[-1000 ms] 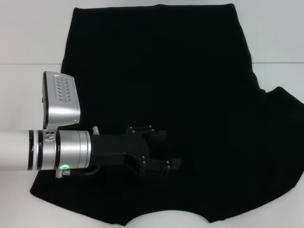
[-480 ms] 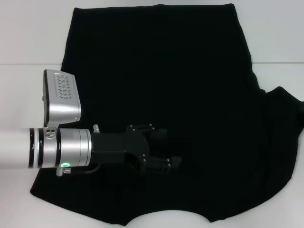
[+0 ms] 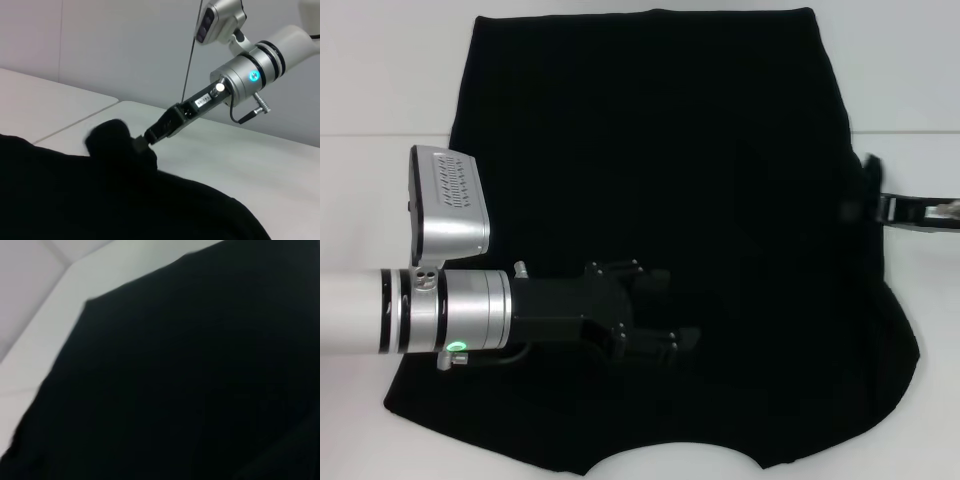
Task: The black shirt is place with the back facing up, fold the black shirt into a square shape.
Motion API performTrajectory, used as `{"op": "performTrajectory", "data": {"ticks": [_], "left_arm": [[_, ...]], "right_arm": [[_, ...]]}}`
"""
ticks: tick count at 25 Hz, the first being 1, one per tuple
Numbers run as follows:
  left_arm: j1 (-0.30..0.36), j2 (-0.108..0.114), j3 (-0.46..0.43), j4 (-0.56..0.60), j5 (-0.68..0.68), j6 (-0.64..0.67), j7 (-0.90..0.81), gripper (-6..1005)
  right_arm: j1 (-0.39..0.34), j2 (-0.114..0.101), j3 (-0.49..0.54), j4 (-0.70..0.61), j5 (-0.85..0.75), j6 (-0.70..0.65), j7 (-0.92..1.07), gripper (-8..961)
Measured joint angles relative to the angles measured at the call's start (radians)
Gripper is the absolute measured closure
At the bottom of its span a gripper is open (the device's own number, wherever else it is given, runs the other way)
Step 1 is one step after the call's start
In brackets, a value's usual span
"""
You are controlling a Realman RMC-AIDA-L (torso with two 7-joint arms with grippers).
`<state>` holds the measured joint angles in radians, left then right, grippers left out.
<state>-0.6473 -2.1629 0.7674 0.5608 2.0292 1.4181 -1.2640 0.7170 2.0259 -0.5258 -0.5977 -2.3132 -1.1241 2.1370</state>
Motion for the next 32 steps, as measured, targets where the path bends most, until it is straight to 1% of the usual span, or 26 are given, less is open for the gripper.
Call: {"op": "performTrajectory", "data": {"ticks": [3, 7, 16, 32], "left_arm": [[0.0, 0.0, 0.0, -0.001, -0.002, 0.0, 0.0, 126], [0.0, 0.0, 0.0, -0.002, -0.002, -0.001, -0.001, 125], [0.0, 0.0, 0.0, 0.001, -0.003, -0.012, -0.009, 125], [-0.006, 0.0, 0.0, 0.0, -0.003, -0.028, -0.01, 125]], "right_arm": [[0.016, 0.01, -0.027, -0.004, 0.0, -0.012, 0.006, 886], [0.03, 0.015, -0.056, -0.003, 0.0, -0.011, 0.026, 882], [0.051, 0.019, -0.096, 0.001, -0.006, -0.007, 0.05, 872], [0.053, 0.019, -0.13, -0.008, -0.006, -0.042, 0.065, 853]]}}
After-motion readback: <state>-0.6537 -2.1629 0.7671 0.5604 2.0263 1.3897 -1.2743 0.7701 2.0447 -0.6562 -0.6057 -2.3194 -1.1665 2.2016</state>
